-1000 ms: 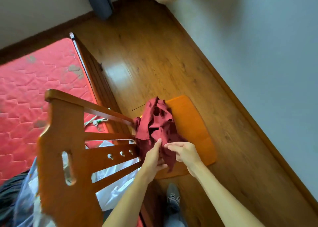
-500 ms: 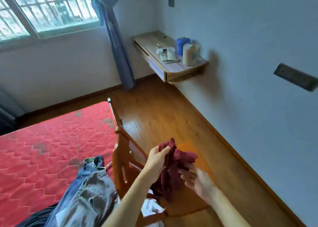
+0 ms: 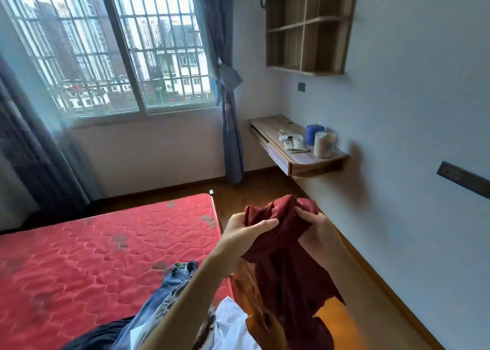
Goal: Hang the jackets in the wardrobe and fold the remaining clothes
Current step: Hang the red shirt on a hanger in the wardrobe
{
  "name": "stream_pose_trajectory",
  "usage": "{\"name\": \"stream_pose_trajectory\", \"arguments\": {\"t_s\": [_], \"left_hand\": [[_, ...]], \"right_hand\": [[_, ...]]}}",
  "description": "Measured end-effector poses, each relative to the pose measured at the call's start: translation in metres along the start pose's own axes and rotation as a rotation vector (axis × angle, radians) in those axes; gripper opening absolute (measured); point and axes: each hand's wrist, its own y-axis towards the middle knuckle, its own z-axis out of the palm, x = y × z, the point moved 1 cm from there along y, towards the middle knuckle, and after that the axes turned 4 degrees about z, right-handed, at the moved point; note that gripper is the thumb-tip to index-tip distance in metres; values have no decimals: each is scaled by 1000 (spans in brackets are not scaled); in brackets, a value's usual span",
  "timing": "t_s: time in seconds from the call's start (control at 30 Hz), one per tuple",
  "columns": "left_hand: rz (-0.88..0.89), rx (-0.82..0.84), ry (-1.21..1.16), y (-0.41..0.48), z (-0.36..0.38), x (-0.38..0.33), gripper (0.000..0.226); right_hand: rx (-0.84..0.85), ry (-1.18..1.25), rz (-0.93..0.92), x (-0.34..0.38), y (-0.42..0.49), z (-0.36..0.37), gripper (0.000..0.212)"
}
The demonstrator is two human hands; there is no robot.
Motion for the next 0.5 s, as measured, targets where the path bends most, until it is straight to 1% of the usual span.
{"name": "stream_pose_trajectory", "arguments": {"t_s": [0.07,0.13,0.17,0.23,0.3,0.33,0.37,0.43,0.47,0.5], "left_hand": [[6,-107,-41,-15,-30,-6,18],[25,-188,-190,-30,-58,-16,15],[49,-232,-278,-37,-71,-24,12],[105,-315,-404,-52,-91,-44,12],[161,-364,-477,-66,-106,-67,18],[188,-376,-513,-74,-111,-78,18],[218,-378,-538,-82,-116,-90,18],[262,-369,-581,-98,-122,-112,22],[279,-364,-588,-108,-125,-122,24],[296,-369,-579,-117,-128,-129,26]], "right_hand": [[121,17,31,2,-4,22,35],[226,12,17,4,-12,53,47],[291,-7,9,3,-16,69,48],[396,-83,-9,2,-29,93,47],[505,-228,20,-2,-42,111,52],[529,-305,22,-5,-47,118,51],[507,-387,-11,-8,-53,125,42],[354,-509,-180,-12,-56,135,19],[275,-521,-251,-14,-55,139,11],[222,-498,-278,-15,-53,142,6]]}}
